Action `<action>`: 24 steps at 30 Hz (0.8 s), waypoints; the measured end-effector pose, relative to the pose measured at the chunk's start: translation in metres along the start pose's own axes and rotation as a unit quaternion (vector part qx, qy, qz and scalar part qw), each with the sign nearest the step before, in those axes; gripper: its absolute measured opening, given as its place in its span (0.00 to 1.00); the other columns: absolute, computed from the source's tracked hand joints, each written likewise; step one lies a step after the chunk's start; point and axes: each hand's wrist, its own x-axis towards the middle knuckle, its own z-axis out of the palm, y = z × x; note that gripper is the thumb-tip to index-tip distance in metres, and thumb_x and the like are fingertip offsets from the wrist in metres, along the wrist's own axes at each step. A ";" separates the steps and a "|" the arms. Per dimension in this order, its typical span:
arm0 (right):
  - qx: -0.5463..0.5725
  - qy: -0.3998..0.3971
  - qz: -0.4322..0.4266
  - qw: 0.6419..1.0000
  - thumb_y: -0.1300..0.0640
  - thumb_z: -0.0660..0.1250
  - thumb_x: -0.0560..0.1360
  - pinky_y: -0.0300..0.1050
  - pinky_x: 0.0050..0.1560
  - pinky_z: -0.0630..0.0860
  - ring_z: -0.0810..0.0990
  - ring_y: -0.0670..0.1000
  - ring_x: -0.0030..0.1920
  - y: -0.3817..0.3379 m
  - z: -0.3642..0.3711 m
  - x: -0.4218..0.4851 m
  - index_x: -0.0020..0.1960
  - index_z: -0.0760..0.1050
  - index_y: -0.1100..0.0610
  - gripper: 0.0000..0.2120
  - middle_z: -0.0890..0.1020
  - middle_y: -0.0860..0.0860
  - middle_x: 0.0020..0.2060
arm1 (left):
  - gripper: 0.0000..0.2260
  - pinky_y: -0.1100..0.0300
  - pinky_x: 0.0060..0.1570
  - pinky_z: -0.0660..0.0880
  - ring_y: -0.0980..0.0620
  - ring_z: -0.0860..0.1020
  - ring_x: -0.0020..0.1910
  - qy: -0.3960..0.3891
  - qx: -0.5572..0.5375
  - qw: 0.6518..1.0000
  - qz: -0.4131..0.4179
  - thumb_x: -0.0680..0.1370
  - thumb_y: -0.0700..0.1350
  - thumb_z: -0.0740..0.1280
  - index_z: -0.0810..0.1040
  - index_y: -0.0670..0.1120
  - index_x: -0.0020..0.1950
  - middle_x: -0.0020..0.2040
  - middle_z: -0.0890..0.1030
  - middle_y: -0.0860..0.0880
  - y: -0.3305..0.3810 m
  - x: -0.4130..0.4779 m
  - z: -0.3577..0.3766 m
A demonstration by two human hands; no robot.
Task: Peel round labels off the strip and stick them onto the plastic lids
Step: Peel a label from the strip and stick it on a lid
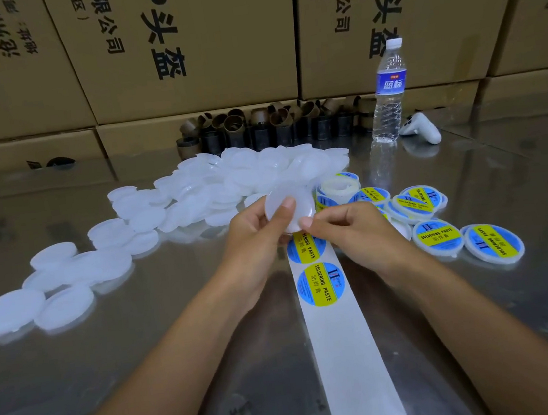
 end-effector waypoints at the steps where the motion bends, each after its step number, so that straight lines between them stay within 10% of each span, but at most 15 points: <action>1: -0.001 -0.005 -0.004 1.000 0.53 0.69 0.74 0.36 0.45 0.78 0.84 0.46 0.42 -0.001 0.000 -0.001 0.39 0.83 0.53 0.07 0.86 0.49 0.39 | 0.08 0.55 0.53 0.80 0.46 0.82 0.51 0.003 -0.003 1.000 -0.002 0.79 0.45 0.63 0.80 0.47 0.55 0.51 0.84 0.45 -0.001 0.001 0.002; 10: 0.031 0.005 0.006 0.999 0.65 0.67 0.73 0.39 0.50 0.79 0.84 0.47 0.43 -0.002 -0.002 0.000 0.51 0.81 0.49 0.14 0.86 0.51 0.42 | 0.10 0.65 0.32 0.75 0.57 0.81 0.36 0.020 -0.142 0.990 -0.004 0.82 0.40 0.58 0.79 0.47 0.52 0.37 0.83 0.53 0.006 0.009 -0.005; 24: 0.081 0.076 -0.069 0.991 0.75 0.64 0.72 0.34 0.33 0.74 0.80 0.42 0.33 -0.005 -0.002 0.001 0.49 0.76 0.50 0.20 0.80 0.49 0.40 | 0.09 0.66 0.34 0.77 0.55 0.83 0.39 0.049 -0.099 0.993 -0.051 0.82 0.39 0.58 0.78 0.42 0.50 0.45 0.83 0.47 0.001 0.007 -0.014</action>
